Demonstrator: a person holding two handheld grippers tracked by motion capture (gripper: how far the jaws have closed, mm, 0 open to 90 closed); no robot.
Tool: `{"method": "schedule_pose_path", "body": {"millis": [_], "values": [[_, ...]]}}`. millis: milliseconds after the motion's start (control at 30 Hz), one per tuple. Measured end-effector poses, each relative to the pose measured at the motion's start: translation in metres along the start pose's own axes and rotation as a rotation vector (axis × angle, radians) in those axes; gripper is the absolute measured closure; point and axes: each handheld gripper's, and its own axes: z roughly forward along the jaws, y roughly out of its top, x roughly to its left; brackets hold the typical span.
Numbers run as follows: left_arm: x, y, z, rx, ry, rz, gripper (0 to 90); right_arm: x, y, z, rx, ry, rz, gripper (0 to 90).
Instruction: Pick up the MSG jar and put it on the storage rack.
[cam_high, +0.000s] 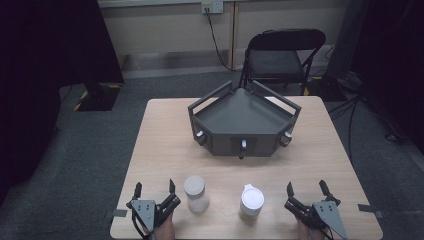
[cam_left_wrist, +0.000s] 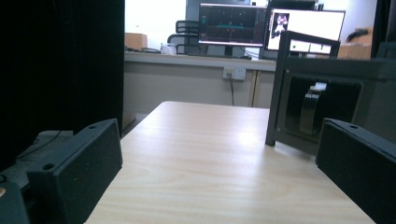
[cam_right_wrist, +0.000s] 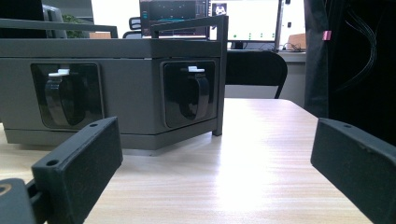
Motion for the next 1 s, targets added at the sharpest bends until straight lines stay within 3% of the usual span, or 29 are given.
{"method": "schedule_pose_path", "body": {"millis": [200, 400, 500, 633, 833, 1000], "values": [[0.001, 0.015, -0.003, -0.036, -0.02, -0.006, 0.0, 0.0, 0.0, 0.0, -0.002, -0.001, 0.002, 0.7], [0.004, 0.027, -0.008, -0.123, -0.047, -0.064, 0.0, 0.0, 0.0, 0.0, -0.002, 0.0, 0.001, 0.7], [0.006, 0.04, -0.008, -0.124, -0.077, -0.082, 0.0, 0.0, 0.0, 0.0, -0.002, 0.0, 0.001, 0.7], [0.001, 0.05, -0.012, -0.127, -0.099, -0.067, 0.0, 0.0, 0.0, 0.0, -0.003, -0.001, 0.001, 0.7], [-0.003, 0.055, -0.016, -0.116, -0.149, -0.071, 0.0, 0.0, -0.001, 0.0, -0.003, -0.003, 0.001, 0.6], [-0.008, 0.058, -0.017, -0.091, -0.228, -0.086, 0.0, 0.0, 0.0, 0.0, -0.002, -0.002, 0.0, 0.6]]}}
